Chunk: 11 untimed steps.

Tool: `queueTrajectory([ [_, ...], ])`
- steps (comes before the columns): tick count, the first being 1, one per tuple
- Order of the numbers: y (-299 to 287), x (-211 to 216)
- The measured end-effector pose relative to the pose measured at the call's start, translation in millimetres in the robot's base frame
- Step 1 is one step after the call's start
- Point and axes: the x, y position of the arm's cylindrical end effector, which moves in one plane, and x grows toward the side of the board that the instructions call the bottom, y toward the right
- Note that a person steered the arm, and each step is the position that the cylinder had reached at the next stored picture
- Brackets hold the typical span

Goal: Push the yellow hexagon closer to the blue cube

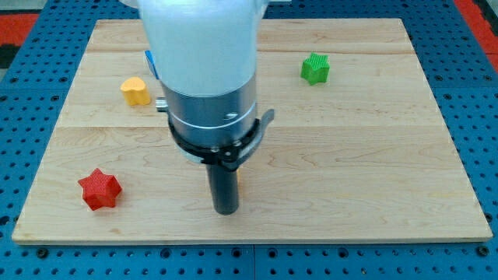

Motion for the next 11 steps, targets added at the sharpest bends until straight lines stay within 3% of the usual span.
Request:
queueTrajectory([
  [1,4,-6],
  [3,-49,-16],
  [6,-34,3],
  [11,-33,-27],
])
